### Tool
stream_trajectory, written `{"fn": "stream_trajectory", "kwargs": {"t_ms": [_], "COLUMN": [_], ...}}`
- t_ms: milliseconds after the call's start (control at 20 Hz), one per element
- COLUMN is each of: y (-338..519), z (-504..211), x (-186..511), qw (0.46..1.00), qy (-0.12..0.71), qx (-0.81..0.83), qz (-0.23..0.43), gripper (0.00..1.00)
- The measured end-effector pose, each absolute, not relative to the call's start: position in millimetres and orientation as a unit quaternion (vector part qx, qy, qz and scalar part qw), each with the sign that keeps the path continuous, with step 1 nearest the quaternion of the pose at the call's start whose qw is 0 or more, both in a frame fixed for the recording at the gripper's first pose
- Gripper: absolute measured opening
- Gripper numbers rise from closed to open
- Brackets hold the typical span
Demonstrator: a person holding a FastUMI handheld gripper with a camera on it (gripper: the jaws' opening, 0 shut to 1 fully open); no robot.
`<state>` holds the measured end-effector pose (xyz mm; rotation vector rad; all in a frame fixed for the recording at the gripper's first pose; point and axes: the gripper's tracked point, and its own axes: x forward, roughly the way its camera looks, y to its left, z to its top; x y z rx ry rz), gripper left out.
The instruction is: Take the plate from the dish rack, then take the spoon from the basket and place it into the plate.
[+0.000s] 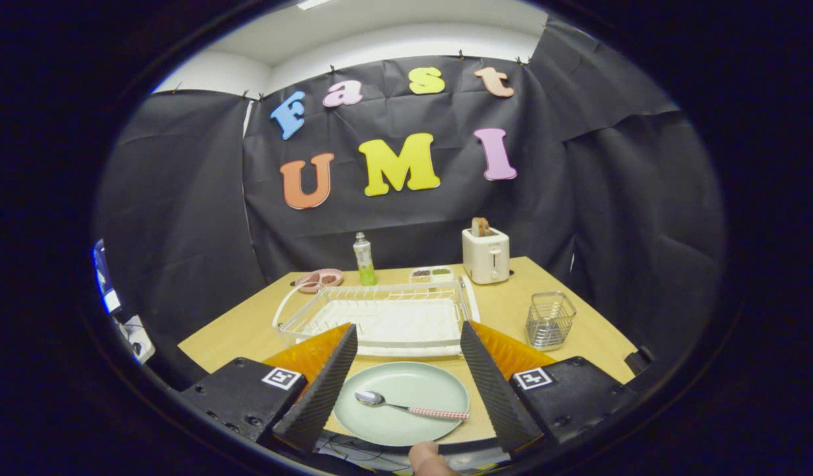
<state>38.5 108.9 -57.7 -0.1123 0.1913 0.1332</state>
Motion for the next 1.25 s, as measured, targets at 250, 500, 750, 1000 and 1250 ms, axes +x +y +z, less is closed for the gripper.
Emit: {"fn": "stream_trajectory", "kwargs": {"t_ms": [250,500,750,1000,1250], "y": [112,88,62,57,56], "z": [-34,-33,-35,-36,-43], "x": [5,-15,-13,-11,-7], "qw": [0.993,0.996,0.995,0.995,0.995], "qy": [0.065,0.055,0.065,0.062,0.074], "qx": [-0.071,-0.056,-0.058,-0.067,-0.063], "qz": [0.067,0.052,0.037,0.034,0.031], "gripper": [1.00,1.00,1.00,1.00,1.00]}}
